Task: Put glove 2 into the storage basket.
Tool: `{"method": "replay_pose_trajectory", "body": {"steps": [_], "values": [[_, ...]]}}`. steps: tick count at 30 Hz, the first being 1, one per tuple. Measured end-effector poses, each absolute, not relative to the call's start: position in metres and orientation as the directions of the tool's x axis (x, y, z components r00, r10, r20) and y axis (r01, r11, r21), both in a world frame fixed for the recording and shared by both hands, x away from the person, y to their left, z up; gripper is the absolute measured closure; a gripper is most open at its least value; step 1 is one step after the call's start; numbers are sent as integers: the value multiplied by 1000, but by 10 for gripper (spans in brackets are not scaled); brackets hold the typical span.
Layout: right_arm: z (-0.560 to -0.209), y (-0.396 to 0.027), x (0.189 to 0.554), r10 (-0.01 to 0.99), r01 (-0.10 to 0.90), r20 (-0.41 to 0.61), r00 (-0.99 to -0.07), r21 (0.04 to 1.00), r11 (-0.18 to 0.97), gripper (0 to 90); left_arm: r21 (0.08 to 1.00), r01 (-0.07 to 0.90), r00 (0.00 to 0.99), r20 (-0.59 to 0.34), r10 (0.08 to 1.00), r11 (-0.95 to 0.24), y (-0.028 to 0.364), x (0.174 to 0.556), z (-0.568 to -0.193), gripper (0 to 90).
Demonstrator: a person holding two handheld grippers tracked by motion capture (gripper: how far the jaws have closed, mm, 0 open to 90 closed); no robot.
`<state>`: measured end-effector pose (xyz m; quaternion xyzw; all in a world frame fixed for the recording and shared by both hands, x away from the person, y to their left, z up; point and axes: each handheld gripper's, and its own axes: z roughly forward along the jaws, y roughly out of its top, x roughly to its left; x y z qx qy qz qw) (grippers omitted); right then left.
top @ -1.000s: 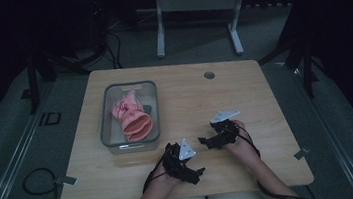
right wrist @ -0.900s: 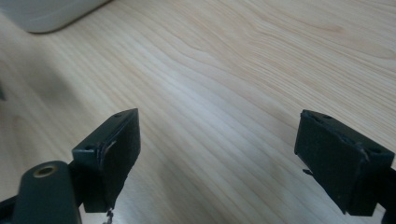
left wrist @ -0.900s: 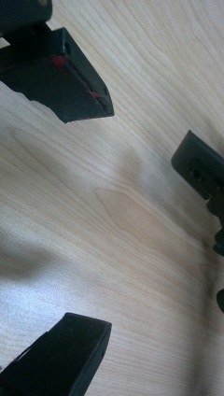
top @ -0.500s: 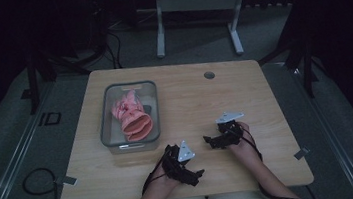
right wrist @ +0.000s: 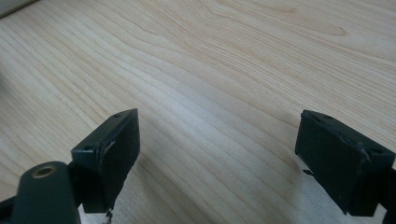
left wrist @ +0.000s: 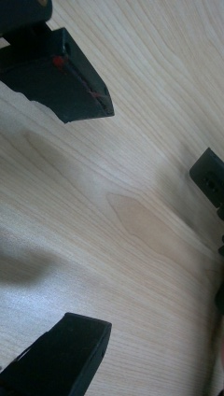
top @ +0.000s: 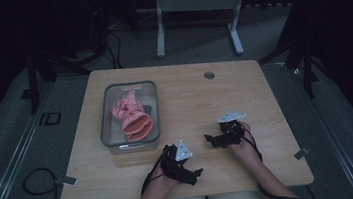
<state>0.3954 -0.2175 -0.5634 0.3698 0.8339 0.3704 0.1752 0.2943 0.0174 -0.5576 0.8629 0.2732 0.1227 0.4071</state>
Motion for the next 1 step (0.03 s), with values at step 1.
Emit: {"method": "replay_pose_trajectory", "body": {"steps": [1], "values": [[-563,-218,395,747,487,-16,-665,748,450,138,768,374,820,-12,572,-520,17,294,-558,5]]}}
